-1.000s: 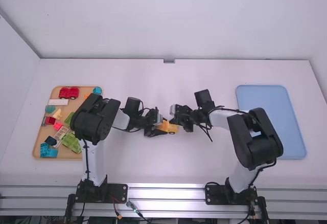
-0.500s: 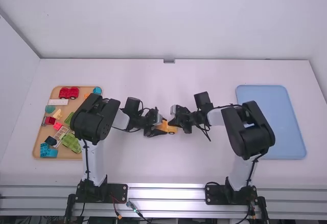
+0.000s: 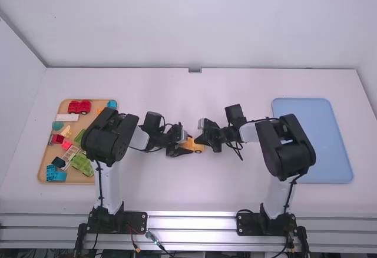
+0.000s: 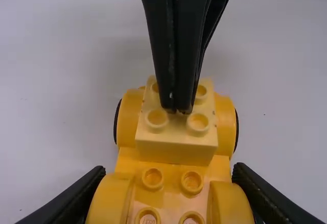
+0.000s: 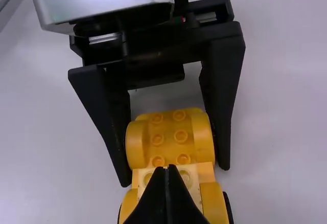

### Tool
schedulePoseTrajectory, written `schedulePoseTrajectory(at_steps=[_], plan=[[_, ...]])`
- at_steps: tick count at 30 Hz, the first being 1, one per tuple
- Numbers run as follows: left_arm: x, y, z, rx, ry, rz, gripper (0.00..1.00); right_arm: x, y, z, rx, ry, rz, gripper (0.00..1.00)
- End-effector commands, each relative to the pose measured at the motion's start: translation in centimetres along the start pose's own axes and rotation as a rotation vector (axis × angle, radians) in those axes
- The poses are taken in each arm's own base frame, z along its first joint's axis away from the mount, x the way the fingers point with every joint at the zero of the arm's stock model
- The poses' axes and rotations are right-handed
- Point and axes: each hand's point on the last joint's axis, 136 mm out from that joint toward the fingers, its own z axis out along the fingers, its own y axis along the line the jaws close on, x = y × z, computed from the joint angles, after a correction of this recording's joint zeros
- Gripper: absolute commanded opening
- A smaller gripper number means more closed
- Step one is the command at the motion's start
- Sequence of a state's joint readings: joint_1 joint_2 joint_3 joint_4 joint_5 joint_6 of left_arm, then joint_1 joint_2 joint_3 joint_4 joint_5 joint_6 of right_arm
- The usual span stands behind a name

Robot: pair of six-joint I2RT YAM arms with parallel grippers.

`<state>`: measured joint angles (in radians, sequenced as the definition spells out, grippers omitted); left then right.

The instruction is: Assemble lego blocks to make yellow taxi

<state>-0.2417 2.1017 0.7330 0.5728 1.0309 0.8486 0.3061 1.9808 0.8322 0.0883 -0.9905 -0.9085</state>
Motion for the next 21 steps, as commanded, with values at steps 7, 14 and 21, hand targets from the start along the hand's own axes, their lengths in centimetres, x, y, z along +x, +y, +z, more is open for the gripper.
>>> schedulePoseTrajectory(at_steps=[7, 14, 21], plan=[[0.3, 0.5, 0.2, -0.018, 0.016, -0.005, 0.49, 7.8, 0.7, 0.7, 0.076, 0.238, 0.138, 0.00], [0.4, 0.3, 0.3, -0.012, 0.020, -0.012, 0.52, 0.0, -1.2, -0.8, 0.126, 0.036, -0.077, 0.50], [0.4, 0.4, 0.3, -0.013, 0.019, -0.013, 0.75, -5.0, -3.0, -3.9, 0.280, 0.028, -0.150, 0.99]])
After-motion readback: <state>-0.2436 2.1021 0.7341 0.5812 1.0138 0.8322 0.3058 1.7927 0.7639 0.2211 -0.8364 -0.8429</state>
